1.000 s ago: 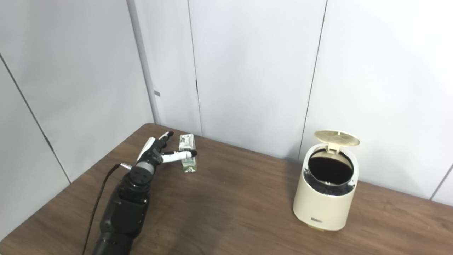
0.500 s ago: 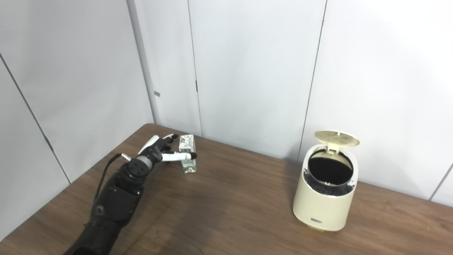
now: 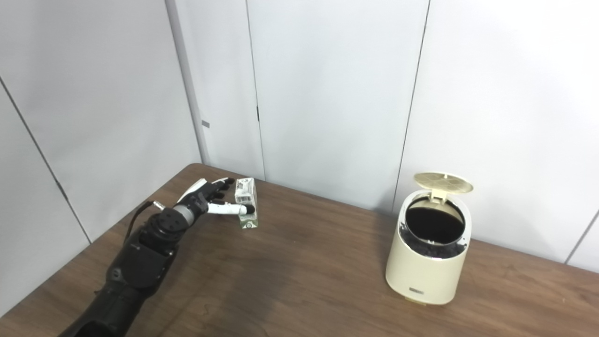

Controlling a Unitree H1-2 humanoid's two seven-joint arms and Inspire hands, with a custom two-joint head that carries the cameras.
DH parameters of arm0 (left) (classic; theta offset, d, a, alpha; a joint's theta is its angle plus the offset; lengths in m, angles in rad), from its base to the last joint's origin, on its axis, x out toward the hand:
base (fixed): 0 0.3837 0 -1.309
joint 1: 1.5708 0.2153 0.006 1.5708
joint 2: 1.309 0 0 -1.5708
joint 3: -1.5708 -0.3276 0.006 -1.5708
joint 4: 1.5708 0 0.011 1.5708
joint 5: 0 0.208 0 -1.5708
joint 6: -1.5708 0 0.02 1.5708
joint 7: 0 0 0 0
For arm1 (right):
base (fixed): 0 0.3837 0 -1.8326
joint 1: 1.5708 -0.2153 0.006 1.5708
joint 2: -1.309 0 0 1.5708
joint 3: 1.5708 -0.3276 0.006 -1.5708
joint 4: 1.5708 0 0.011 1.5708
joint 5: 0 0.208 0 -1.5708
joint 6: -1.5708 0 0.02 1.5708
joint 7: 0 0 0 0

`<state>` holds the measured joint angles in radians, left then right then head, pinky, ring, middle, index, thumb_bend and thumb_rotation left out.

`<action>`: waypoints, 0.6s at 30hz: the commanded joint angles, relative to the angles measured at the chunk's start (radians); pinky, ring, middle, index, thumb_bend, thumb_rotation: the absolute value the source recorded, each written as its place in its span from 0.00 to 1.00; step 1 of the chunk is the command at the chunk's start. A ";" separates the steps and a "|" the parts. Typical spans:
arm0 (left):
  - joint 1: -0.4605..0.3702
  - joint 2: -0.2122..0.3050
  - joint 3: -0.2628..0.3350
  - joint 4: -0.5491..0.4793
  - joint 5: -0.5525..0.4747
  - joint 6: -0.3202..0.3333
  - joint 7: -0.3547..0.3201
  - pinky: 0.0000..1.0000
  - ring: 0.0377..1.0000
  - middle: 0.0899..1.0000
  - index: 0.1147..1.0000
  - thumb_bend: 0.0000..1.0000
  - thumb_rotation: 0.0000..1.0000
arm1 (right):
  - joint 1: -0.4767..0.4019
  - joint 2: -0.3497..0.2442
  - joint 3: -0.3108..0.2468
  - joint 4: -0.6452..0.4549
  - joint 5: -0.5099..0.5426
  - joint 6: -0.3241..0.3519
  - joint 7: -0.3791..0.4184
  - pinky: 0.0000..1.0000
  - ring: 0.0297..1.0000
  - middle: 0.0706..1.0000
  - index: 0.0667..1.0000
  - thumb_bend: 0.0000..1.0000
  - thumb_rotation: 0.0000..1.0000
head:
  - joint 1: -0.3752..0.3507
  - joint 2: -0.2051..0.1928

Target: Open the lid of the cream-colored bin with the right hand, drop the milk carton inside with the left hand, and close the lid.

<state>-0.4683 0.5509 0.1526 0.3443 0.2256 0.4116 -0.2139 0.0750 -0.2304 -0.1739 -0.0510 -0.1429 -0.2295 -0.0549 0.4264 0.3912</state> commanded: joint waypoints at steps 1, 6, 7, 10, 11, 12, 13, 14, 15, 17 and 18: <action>-0.029 0.023 0.005 0.001 -0.033 -0.051 0.002 0.89 0.94 0.95 0.96 0.96 0.24 | 0.024 -0.006 -0.005 0.047 0.004 0.001 -0.006 0.40 0.56 0.60 0.57 0.28 0.57 | 0.000 0.002; -0.033 0.022 0.013 0.025 -0.083 -0.097 0.015 0.89 0.91 0.91 0.91 0.87 0.11 | 0.021 -0.016 -0.005 0.052 -0.003 0.002 -0.003 0.43 0.58 0.62 0.59 0.29 0.60 | -0.003 0.005; -0.034 0.024 0.013 0.031 -0.092 -0.107 0.015 0.89 0.91 0.91 0.91 0.85 0.09 | 0.020 -0.017 -0.005 0.053 0.001 0.001 -0.001 0.43 0.59 0.62 0.59 0.29 0.61 | -0.004 0.006; -0.038 0.029 0.015 0.054 -0.127 -0.139 0.000 0.90 0.91 0.90 0.90 0.83 0.06 | 0.021 -0.019 -0.007 0.047 0.002 0.024 0.000 0.43 0.59 0.62 0.59 0.28 0.61 | -0.005 0.008; -0.038 0.029 0.016 0.058 -0.141 -0.143 -0.006 0.90 0.92 0.91 0.91 0.83 0.06 | 0.021 -0.019 -0.007 0.045 0.001 0.028 0.000 0.40 0.56 0.61 0.59 0.28 0.61 | -0.005 0.008; -0.038 0.032 0.013 0.060 -0.146 -0.148 -0.010 0.91 0.92 0.91 0.90 0.82 0.05 | 0.021 -0.021 -0.007 0.046 -0.002 0.028 0.000 0.38 0.55 0.60 0.59 0.28 0.61 | -0.005 0.008; -0.037 0.034 0.009 0.060 -0.150 -0.153 -0.011 0.90 0.92 0.90 0.90 0.82 0.05 | 0.022 -0.022 -0.007 0.046 -0.005 0.028 0.000 0.38 0.54 0.59 0.59 0.28 0.61 | -0.005 0.008; -0.037 0.036 0.005 0.061 -0.152 -0.158 -0.013 0.90 0.91 0.88 0.89 0.81 0.04 | 0.021 -0.023 -0.007 0.047 -0.005 0.027 0.000 0.39 0.55 0.60 0.59 0.29 0.63 | -0.010 0.008; -0.037 0.039 0.000 0.063 -0.154 -0.165 -0.016 0.90 0.91 0.88 0.89 0.81 0.03 | 0.020 -0.024 -0.008 0.048 -0.002 0.026 0.001 0.41 0.57 0.60 0.59 0.30 0.64 | -0.011 0.009; -0.039 0.041 -0.004 0.068 -0.160 -0.177 -0.022 0.91 0.92 0.88 0.89 0.80 0.01 | 0.021 -0.023 -0.009 0.041 -0.001 0.044 0.002 0.42 0.58 0.61 0.59 0.32 0.66 | -0.013 0.007; -0.040 0.041 -0.006 0.070 -0.162 -0.181 -0.023 0.92 0.92 0.89 0.89 0.80 0.01 | 0.021 -0.024 -0.009 0.044 0.001 0.038 0.001 0.42 0.58 0.61 0.59 0.31 0.65 | -0.015 0.007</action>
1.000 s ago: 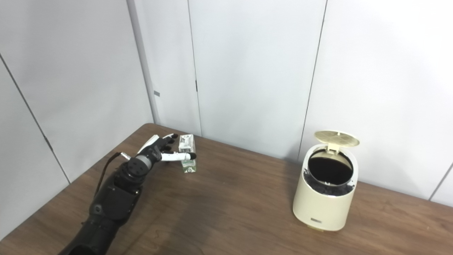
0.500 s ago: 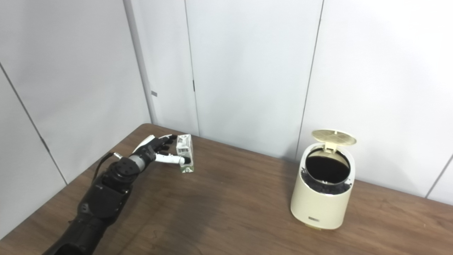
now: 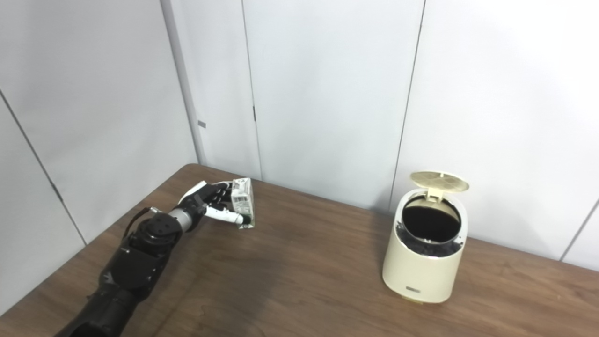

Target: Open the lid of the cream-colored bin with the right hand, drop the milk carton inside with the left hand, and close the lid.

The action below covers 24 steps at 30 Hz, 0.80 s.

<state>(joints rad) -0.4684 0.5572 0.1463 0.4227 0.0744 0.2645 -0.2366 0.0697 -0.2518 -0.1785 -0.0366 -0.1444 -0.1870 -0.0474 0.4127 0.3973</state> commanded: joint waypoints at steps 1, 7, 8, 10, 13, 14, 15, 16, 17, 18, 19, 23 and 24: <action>-0.040 0.034 0.000 -0.006 -0.011 -0.036 -0.001 0.92 0.92 0.89 0.89 0.80 0.01 | 0.025 -0.003 -0.004 0.032 0.005 -0.011 -0.007 0.42 0.58 0.61 0.58 0.31 0.63 | -0.001 0.001; -0.057 0.041 -0.007 0.045 -0.024 -0.098 -0.018 0.96 0.94 0.91 0.90 0.78 0.00 | 0.033 -0.015 0.008 0.026 -0.012 -0.003 0.005 0.38 0.54 0.59 0.58 0.33 0.66 | -0.007 0.000; -0.057 0.040 -0.008 0.045 -0.025 -0.099 -0.017 0.96 0.94 0.91 0.90 0.77 0.00 | 0.035 -0.017 0.010 0.018 -0.014 0.010 0.008 0.39 0.56 0.60 0.58 0.33 0.66 | -0.007 0.000; -0.058 0.039 -0.007 0.044 -0.028 -0.099 -0.015 0.95 0.94 0.91 0.90 0.76 0.00 | 0.037 -0.020 0.012 0.014 -0.015 0.013 0.010 0.41 0.57 0.61 0.58 0.33 0.66 | -0.008 0.003; -0.059 0.032 0.002 0.046 -0.032 -0.099 0.002 0.92 0.92 0.88 0.88 0.74 0.00 | 0.039 -0.024 0.013 0.021 -0.011 -0.003 0.010 0.40 0.56 0.61 0.58 0.33 0.66 | -0.009 0.006; -0.059 0.021 0.016 0.050 -0.040 -0.111 0.022 0.91 0.91 0.88 0.87 0.74 0.00 | 0.040 -0.023 0.013 0.022 -0.007 -0.004 0.011 0.40 0.56 0.61 0.58 0.32 0.66 | -0.008 0.008; -0.059 0.014 0.025 0.051 -0.047 -0.119 0.036 0.87 0.88 0.84 0.83 0.74 0.00 | 0.042 -0.023 0.013 0.020 -0.004 -0.005 0.012 0.38 0.55 0.60 0.58 0.32 0.64 | -0.008 0.011; -0.059 0.002 0.042 0.055 -0.058 -0.130 0.056 0.86 0.86 0.82 0.81 0.74 0.00 | 0.043 -0.024 0.013 0.020 -0.004 -0.005 0.012 0.38 0.54 0.60 0.58 0.32 0.64 | -0.008 0.011; -0.060 -0.010 0.057 0.057 -0.061 -0.141 0.082 0.83 0.83 0.79 0.77 0.74 0.00 | 0.045 -0.023 0.014 0.015 -0.004 0.000 0.013 0.38 0.55 0.60 0.58 0.31 0.63 | -0.009 0.014; -0.060 -0.022 0.069 0.059 -0.055 -0.152 0.119 0.80 0.79 0.75 0.74 0.73 0.00 | 0.048 -0.024 0.015 0.010 -0.006 0.006 0.015 0.39 0.56 0.61 0.59 0.31 0.63 | -0.009 0.015; -0.061 -0.034 0.079 0.061 -0.042 -0.162 0.163 0.74 0.73 0.70 0.69 0.71 0.00 | 0.049 -0.025 0.016 0.005 -0.008 0.011 0.016 0.41 0.57 0.61 0.59 0.32 0.64 | -0.009 0.015; -0.065 -0.071 0.114 0.059 -0.022 -0.189 0.294 0.46 0.52 0.46 0.44 0.53 0.00 | 0.052 -0.024 0.018 -0.002 0.000 0.011 0.022 0.43 0.60 0.63 0.60 0.29 0.61 | -0.006 0.020; -0.066 -0.075 0.119 0.062 -0.022 -0.198 0.313 0.46 0.51 0.46 0.43 0.53 0.00 | 0.052 -0.025 0.019 0.000 -0.005 0.005 0.020 0.43 0.60 0.63 0.60 0.29 0.61 | -0.006 0.020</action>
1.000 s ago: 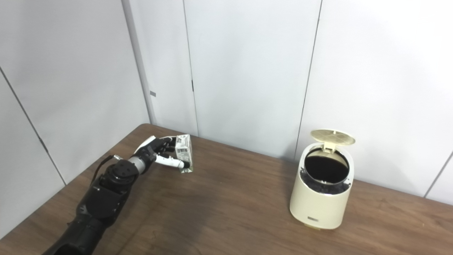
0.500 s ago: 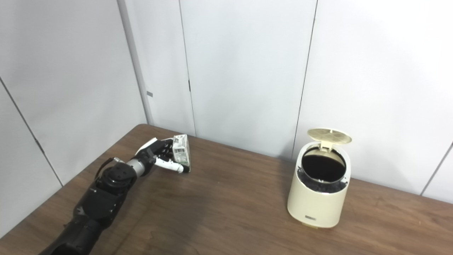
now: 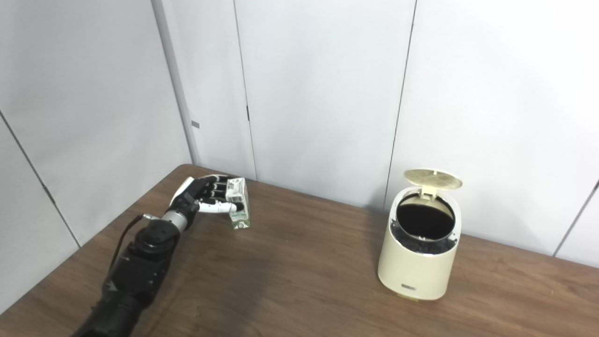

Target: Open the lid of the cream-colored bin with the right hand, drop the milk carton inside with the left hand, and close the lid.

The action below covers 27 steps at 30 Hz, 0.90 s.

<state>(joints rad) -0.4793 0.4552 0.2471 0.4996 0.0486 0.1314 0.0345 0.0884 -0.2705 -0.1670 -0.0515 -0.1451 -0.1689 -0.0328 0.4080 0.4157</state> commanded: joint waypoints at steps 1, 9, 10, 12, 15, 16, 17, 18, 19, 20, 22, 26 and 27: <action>-0.057 0.024 0.020 -0.013 0.007 -0.067 0.059 0.45 0.51 0.47 0.42 0.52 0.00 | 0.033 -0.006 0.007 0.016 -0.005 -0.017 0.004 0.43 0.60 0.63 0.60 0.28 0.60 | -0.001 0.003; -0.051 0.027 -0.001 -0.029 0.056 -0.040 0.111 0.49 0.54 0.49 0.40 0.52 0.00 | 0.038 -0.003 0.008 -0.008 -0.002 0.015 0.008 0.45 0.60 0.64 0.61 0.28 0.62 | 0.000 0.006; -0.050 0.027 -0.002 -0.032 0.059 -0.035 0.114 0.49 0.54 0.49 0.40 0.52 0.00 | 0.038 -0.003 0.008 -0.009 -0.002 0.019 0.008 0.45 0.60 0.64 0.61 0.27 0.62 | 0.000 0.007; -0.049 0.028 -0.002 -0.033 0.060 -0.035 0.113 0.47 0.52 0.47 0.41 0.52 0.00 | 0.038 -0.002 0.008 -0.012 0.000 0.024 0.009 0.46 0.61 0.65 0.62 0.27 0.62 | 0.000 0.008; -0.046 0.033 -0.002 -0.028 0.061 -0.043 0.108 0.45 0.49 0.45 0.42 0.52 0.00 | 0.037 0.002 0.008 -0.007 0.007 0.010 0.006 0.46 0.62 0.65 0.61 0.27 0.59 | -0.002 0.008; -0.047 0.034 -0.001 -0.021 0.060 -0.048 0.106 0.44 0.49 0.44 0.42 0.52 0.00 | 0.036 0.003 0.009 -0.004 0.005 0.006 0.004 0.45 0.61 0.65 0.61 0.27 0.57 | -0.004 0.008; -0.050 0.037 0.000 -0.010 0.055 -0.049 0.100 0.45 0.49 0.44 0.42 0.52 0.00 | 0.035 0.006 0.010 0.001 0.003 0.006 0.002 0.45 0.61 0.65 0.61 0.27 0.57 | -0.007 0.006; -0.051 0.039 0.000 -0.003 0.052 -0.049 0.096 0.46 0.50 0.45 0.41 0.52 0.00 | 0.034 0.007 0.011 0.002 0.002 0.010 0.001 0.46 0.62 0.65 0.61 0.27 0.57 | -0.007 0.006; -0.052 0.041 0.000 0.003 0.048 -0.051 0.090 0.45 0.51 0.46 0.41 0.52 0.00 | 0.032 0.010 0.014 0.006 -0.003 0.012 -0.001 0.47 0.62 0.65 0.62 0.27 0.57 | -0.011 -0.002; -0.052 0.043 -0.002 0.010 0.046 -0.057 0.083 0.40 0.46 0.45 0.42 0.52 0.00 | 0.030 0.013 0.017 0.010 -0.010 0.009 -0.005 0.47 0.62 0.65 0.62 0.27 0.57 | -0.013 -0.006; -0.050 0.046 -0.015 0.009 0.060 -0.071 0.082 0.36 0.42 0.44 0.42 0.52 0.00 | 0.023 0.020 0.024 0.025 -0.020 -0.011 -0.015 0.41 0.57 0.64 0.61 0.26 0.56 | -0.017 -0.015; -0.035 0.028 -0.048 -0.071 0.118 -0.078 0.127 0.45 0.49 0.48 0.39 0.52 0.00 | 0.012 0.038 0.040 0.036 -0.033 -0.028 -0.028 0.41 0.57 0.63 0.61 0.25 0.56 | -0.038 -0.025; -0.030 0.025 -0.054 -0.093 0.130 -0.081 0.136 0.43 0.48 0.47 0.40 0.52 0.00 | 0.011 0.044 0.043 0.033 -0.035 -0.025 -0.030 0.41 0.57 0.63 0.60 0.25 0.55 | -0.041 -0.024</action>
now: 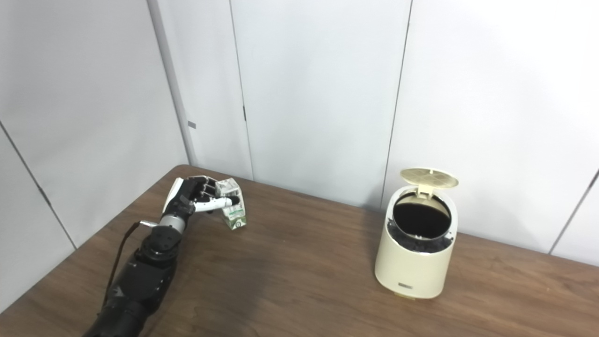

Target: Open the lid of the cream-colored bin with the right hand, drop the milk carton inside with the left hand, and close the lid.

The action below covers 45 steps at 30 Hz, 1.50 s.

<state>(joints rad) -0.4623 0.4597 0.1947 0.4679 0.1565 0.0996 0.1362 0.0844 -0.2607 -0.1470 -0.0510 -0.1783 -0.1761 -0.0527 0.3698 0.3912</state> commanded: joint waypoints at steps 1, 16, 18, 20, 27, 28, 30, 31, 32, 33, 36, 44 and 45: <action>-0.034 0.012 -0.005 -0.113 0.040 -0.046 0.048 0.43 0.47 0.46 0.40 0.52 0.00 | 0.014 0.043 0.028 0.023 -0.013 -0.012 -0.014 0.42 0.57 0.63 0.60 0.24 0.55 | -0.021 0.008; 0.019 -0.093 -0.017 -0.566 0.118 -0.228 0.099 0.40 0.44 0.42 0.42 0.50 0.00 | -0.020 0.119 0.112 -0.037 -0.025 0.045 0.014 0.37 0.54 0.59 0.59 0.12 0.57 | -0.120 0.002; 0.022 -0.128 -0.031 -0.596 0.090 -0.266 0.089 0.43 0.45 0.42 0.42 0.50 0.00 | -0.028 0.124 0.122 -0.018 -0.073 0.023 -0.012 0.39 0.54 0.59 0.59 0.09 0.50 | -0.132 0.001; 0.027 -0.153 -0.044 -0.604 0.103 -0.328 0.099 0.43 0.46 0.42 0.42 0.50 0.00 | -0.035 0.131 0.132 -0.007 -0.125 0.018 -0.039 0.40 0.55 0.59 0.59 0.09 0.46 | -0.153 -0.005; 0.055 -0.242 -0.078 -0.628 0.115 -0.484 0.104 0.40 0.43 0.42 0.44 0.50 0.00 | -0.058 0.160 0.171 0.010 -0.230 0.027 -0.108 0.15 0.22 0.45 0.63 0.16 0.09 | -0.220 -0.026; 0.061 -0.263 -0.087 -0.629 0.126 -0.505 0.108 0.40 0.43 0.42 0.44 0.50 0.00 | -0.061 0.163 0.176 0.007 -0.240 0.036 -0.111 0.09 0.14 0.42 0.63 0.17 0.04 | -0.239 -0.025; 0.067 -0.285 -0.099 -0.619 0.140 -0.549 0.113 0.45 0.43 0.42 0.44 0.50 0.00 | -0.066 0.166 0.185 0.005 -0.262 0.050 -0.118 0.05 0.09 0.40 0.64 0.18 0.01 | -0.261 -0.028; 0.069 -0.295 -0.110 -0.614 0.143 -0.562 0.118 0.47 0.43 0.42 0.44 0.50 0.00 | -0.068 0.168 0.189 0.003 -0.273 0.053 -0.121 0.05 0.08 0.40 0.64 0.19 0.00 | -0.269 -0.030; 0.072 -0.303 -0.119 -0.610 0.140 -0.567 0.118 0.52 0.44 0.41 0.44 0.50 0.00 | -0.069 0.171 0.193 0.000 -0.280 0.057 -0.123 0.07 0.11 0.38 0.64 0.19 0.00 | -0.280 -0.031; 0.074 -0.308 -0.126 -0.608 0.138 -0.569 0.118 0.53 0.45 0.41 0.44 0.50 0.00 | -0.070 0.173 0.195 -0.001 -0.285 0.059 -0.124 0.14 0.24 0.43 0.64 0.19 0.00 | -0.280 -0.031; 0.087 -0.347 -0.145 -0.607 0.109 -0.565 0.101 0.34 0.39 0.43 0.45 0.50 0.00 | -0.066 0.184 0.204 -0.025 -0.310 0.099 -0.121 0.34 0.48 0.56 0.63 0.21 0.00 | -0.301 -0.034; 0.088 -0.378 -0.211 -0.567 0.109 -0.569 0.133 0.43 0.44 0.42 0.43 0.50 0.00 | -0.057 0.206 0.214 -0.049 -0.307 0.119 -0.131 0.41 0.56 0.61 0.64 0.28 0.00 | -0.337 -0.031; 0.087 -0.377 -0.220 -0.563 0.111 -0.569 0.141 0.44 0.44 0.41 0.44 0.50 0.00 | -0.057 0.206 0.216 -0.049 -0.311 0.119 -0.134 0.43 0.57 0.63 0.64 0.28 0.00 | -0.339 -0.031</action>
<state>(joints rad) -0.3313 0.0751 -0.0188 -0.0846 0.2704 -0.4321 0.2438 0.0143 -0.0710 0.0525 -0.1017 -0.4839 -0.0418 -0.1784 0.0307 0.3605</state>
